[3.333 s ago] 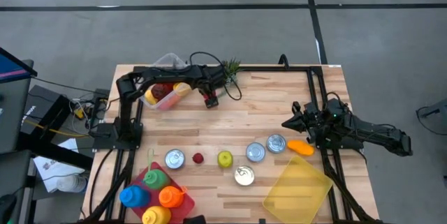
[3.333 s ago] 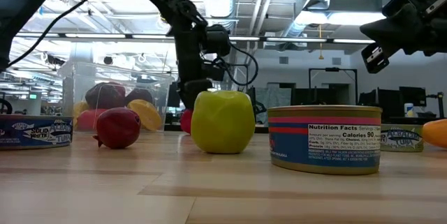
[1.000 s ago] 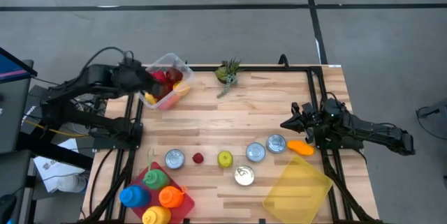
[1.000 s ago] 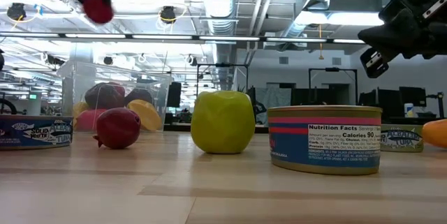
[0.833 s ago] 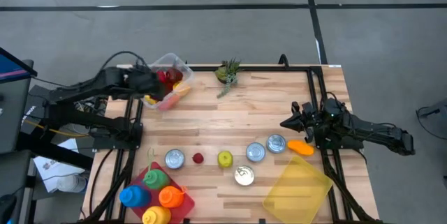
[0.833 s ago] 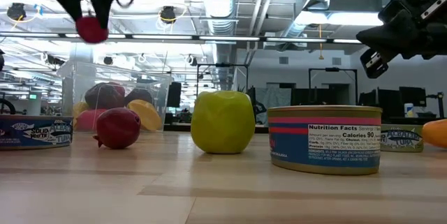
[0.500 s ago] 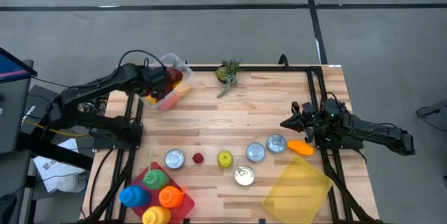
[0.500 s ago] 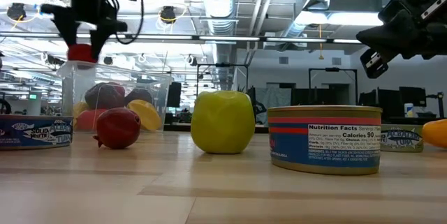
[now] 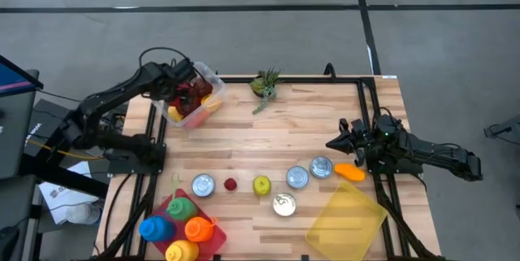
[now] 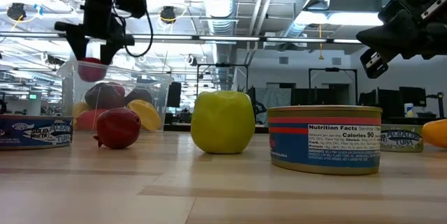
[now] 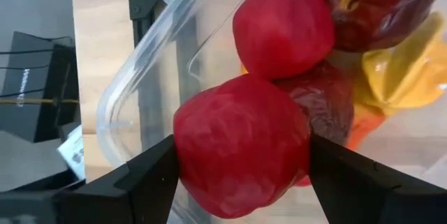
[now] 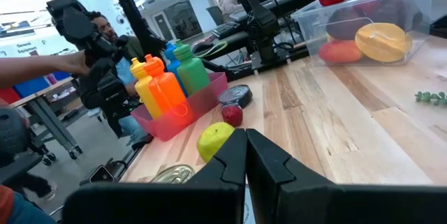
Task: Pick & Place Food Item
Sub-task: Put the red apple into the transparent bin, then put the green apple into the transparent bin
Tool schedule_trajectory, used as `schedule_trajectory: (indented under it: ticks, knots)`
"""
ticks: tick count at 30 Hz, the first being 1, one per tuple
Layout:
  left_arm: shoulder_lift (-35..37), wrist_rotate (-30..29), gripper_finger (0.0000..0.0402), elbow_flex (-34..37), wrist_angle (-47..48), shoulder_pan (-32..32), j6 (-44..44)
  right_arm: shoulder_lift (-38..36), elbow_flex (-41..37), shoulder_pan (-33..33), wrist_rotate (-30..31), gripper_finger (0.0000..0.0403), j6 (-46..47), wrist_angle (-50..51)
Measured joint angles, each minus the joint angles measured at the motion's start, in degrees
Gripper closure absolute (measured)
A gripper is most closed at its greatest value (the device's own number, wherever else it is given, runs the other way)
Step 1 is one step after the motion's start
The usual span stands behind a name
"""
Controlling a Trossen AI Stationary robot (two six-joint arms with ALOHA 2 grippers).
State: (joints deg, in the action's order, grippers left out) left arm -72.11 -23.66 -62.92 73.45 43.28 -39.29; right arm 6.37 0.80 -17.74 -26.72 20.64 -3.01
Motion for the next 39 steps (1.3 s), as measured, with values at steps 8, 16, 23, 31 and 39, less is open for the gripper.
schedule_trajectory:
  ticks: [8, 16, 23, 31, 39]
  knots:
    - [-1.78, 0.09, 0.0082, 0.00, -0.02, 0.27, 3.95, 0.00, 0.00, 0.00, 0.00, 0.0403, 0.39, 0.00]
    - [2.56, 1.67, 0.0018, -0.17, 0.17, 0.27, 2.38, 0.00, 0.00, 0.00, 0.00, 0.0403, 0.40, 0.00]
    - [10.06, 20.99, 0.0005, -2.25, -13.51, -5.55, -2.57, 0.00, 0.00, -0.01, -0.01, 0.0403, 0.40, 0.00]
    - [9.86, 23.04, 0.0022, -2.32, -42.91, -28.58, -6.08, 0.00, -0.01, 0.00, -0.33, 0.0403, 2.96, 0.00]
    - [-2.79, 22.91, 0.0027, -2.32, -61.48, -47.24, 11.61, 0.00, -0.02, 0.05, -0.42, 0.0403, 2.96, 0.01]
